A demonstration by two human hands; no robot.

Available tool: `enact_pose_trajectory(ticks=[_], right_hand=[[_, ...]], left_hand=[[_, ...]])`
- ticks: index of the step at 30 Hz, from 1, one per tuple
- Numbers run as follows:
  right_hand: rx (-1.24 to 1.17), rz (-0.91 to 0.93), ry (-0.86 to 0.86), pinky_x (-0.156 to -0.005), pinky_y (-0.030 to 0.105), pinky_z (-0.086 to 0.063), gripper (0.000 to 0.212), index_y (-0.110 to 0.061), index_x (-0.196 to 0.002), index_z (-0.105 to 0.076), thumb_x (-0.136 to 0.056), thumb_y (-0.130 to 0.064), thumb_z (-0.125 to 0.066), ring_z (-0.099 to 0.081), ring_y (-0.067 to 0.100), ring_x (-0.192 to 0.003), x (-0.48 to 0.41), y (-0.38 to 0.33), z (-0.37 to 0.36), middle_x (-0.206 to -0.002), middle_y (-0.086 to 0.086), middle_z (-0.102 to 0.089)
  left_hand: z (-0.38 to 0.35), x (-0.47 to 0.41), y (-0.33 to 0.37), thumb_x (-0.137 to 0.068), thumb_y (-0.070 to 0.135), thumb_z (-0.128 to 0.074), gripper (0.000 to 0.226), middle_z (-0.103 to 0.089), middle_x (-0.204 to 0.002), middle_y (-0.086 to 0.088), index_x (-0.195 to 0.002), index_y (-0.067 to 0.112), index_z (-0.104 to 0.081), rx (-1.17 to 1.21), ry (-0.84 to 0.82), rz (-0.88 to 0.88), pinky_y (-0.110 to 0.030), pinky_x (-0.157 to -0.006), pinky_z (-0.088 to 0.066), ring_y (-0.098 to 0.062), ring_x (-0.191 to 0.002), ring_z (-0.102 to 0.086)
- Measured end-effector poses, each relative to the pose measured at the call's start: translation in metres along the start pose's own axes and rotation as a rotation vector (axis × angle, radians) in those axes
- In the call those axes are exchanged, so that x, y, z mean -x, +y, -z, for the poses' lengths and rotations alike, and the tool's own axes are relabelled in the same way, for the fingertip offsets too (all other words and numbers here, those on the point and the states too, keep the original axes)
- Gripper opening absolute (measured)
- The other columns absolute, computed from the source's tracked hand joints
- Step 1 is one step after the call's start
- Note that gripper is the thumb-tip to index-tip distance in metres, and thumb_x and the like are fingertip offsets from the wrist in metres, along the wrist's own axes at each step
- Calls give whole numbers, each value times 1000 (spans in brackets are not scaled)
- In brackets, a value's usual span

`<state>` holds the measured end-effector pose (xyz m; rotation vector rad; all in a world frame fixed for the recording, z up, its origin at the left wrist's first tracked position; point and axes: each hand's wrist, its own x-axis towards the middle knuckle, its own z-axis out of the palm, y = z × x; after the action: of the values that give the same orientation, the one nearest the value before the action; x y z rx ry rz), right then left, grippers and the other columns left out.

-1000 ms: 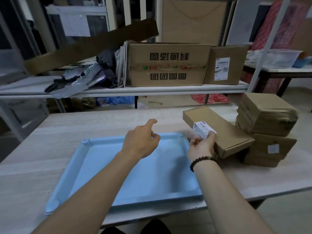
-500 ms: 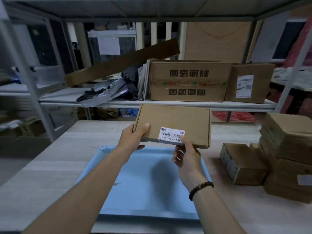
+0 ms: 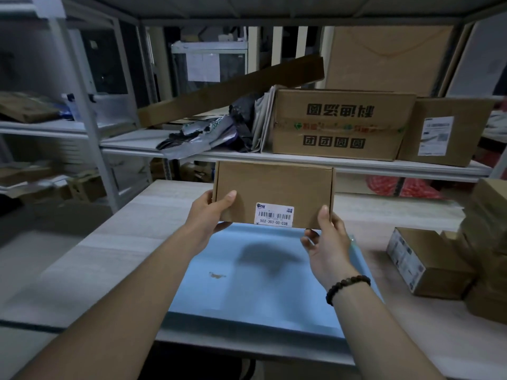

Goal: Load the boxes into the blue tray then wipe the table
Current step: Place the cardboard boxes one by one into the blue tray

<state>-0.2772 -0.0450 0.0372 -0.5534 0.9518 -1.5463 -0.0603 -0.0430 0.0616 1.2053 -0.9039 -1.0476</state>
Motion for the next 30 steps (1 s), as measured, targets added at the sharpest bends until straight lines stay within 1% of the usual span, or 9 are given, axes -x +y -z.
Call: enact_pose_trajectory(ticks=[6, 10, 15, 17, 20, 23, 25, 27, 30], right_hand=[[60, -27, -40, -57, 29, -50, 18, -28, -106, -64, -98, -42, -56, -56, 19, -69, 11, -7, 2, -104, -3, -64], [32, -115, -95, -77, 44, -59, 50, -30, -126, -62, -91, -63, -46, -70, 33, -98, 18, -21, 5, -127, -3, -61], [-11, -220, -5, -78, 48, -60, 62, -20, -125, -58, -83, -65, -63, -73, 39, -97, 15, -39, 15, -131, 11, -54], [-23, -219, 62, -73, 46, -61, 59, -16, -122, -57, -81, -57, -71, -73, 37, -94, 10, -45, 18, -128, 14, -51], [71, -194, 104, -73, 42, -60, 25, -11, -97, -59, -87, -30, -73, -70, 33, -85, 3, -51, 20, -119, 16, -58], [70, -173, 103, -71, 40, -57, 11, -7, -98, -58, -89, -9, -65, -63, 30, -86, -6, -48, 22, -115, 17, -60], [22, -143, 81, -69, 38, -55, 16, -4, -105, -57, -90, -3, -61, -61, 28, -94, -11, -43, 21, -116, 17, -59], [-19, -119, 28, -70, 36, -55, 15, -2, -106, -57, -91, 0, -58, -61, 28, -101, -16, -36, 19, -115, 17, -61], [-42, -90, -32, -65, 33, -58, 27, -6, -118, -52, -92, 2, -55, -61, 28, -105, -25, -26, 19, -113, 16, -61]], left_hand=[[6, 10, 10, -90, 33, -71, 35, -69, -108, 1, -119, 20, -57, -179, -28, -93, -35, -72, -60, -18, -97, -69], [9, 18, 1, -86, 14, -76, 29, -71, -102, 2, -107, 25, -59, -107, -64, -108, -26, -65, -55, -15, -89, -71], [6, 18, -19, -78, -19, -70, 34, -67, -91, -5, -90, 9, -55, -135, -189, -168, -9, -47, -41, -4, -62, -59], [4, 12, -20, -75, -20, -71, 33, -65, -115, 1, -87, 6, -55, -143, -245, -214, -12, -60, -47, -11, -86, -63], [5, 2, -25, -74, -17, -74, 35, -62, -130, 4, -102, 1, -64, -214, -282, -303, -26, -96, -46, -1, -132, -47], [1, -1, -33, -85, -17, -63, 64, -48, -150, -2, -139, 16, -53, -272, -220, -343, -25, -107, -41, -6, -143, -35], [-5, 2, -32, -98, -8, -47, 61, -43, -153, 2, -151, 21, -37, -170, -101, -227, -27, -107, -42, -12, -137, -44], [-12, 4, -30, -107, 21, -38, 33, -64, -134, -5, -132, 22, -60, 22, -65, -57, -39, -103, -49, -20, -116, -65], [-13, 4, -32, -100, 57, -33, 53, -77, -101, -9, -102, 20, -71, 124, -96, 43, -45, -85, -57, -29, -90, -74]])
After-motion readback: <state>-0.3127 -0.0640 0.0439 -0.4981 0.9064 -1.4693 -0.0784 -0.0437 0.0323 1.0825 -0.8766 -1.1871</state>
